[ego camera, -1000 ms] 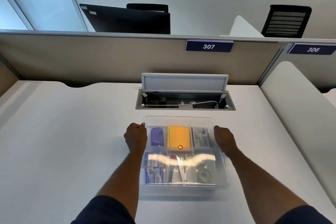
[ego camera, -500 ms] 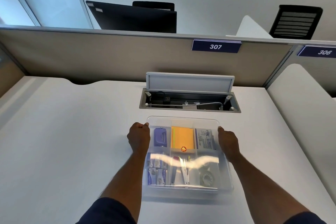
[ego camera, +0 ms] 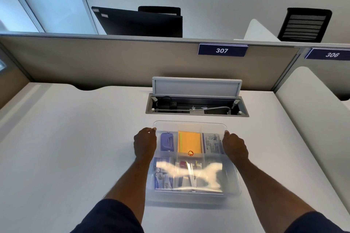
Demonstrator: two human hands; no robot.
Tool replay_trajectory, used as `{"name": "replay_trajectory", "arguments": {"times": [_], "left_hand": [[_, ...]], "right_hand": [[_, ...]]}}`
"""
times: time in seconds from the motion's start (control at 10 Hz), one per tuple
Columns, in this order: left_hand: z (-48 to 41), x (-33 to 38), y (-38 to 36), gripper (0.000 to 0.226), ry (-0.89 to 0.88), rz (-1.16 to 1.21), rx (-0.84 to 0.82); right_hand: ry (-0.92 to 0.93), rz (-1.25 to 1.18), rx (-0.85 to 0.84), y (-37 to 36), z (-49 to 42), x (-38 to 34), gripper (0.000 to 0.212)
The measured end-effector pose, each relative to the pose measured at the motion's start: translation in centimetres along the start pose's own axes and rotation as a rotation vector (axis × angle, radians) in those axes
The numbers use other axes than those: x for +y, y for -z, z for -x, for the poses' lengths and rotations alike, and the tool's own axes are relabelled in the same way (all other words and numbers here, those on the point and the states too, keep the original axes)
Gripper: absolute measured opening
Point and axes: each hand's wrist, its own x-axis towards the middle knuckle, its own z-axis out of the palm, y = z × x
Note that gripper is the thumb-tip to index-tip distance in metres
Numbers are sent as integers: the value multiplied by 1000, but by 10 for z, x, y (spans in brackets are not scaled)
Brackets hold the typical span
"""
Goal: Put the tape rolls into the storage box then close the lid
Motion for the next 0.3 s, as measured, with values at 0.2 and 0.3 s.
{"name": "replay_trajectory", "arguments": {"times": [0.2, 0.3], "left_hand": [[18, -3, -1, 60, -118, -133, -199], [27, -1, -2, 65, -245, -213, -209]], "right_hand": [[208, 148, 252, -4, 25, -2, 48], [354, 271, 280, -4, 35, -3, 48]]}}
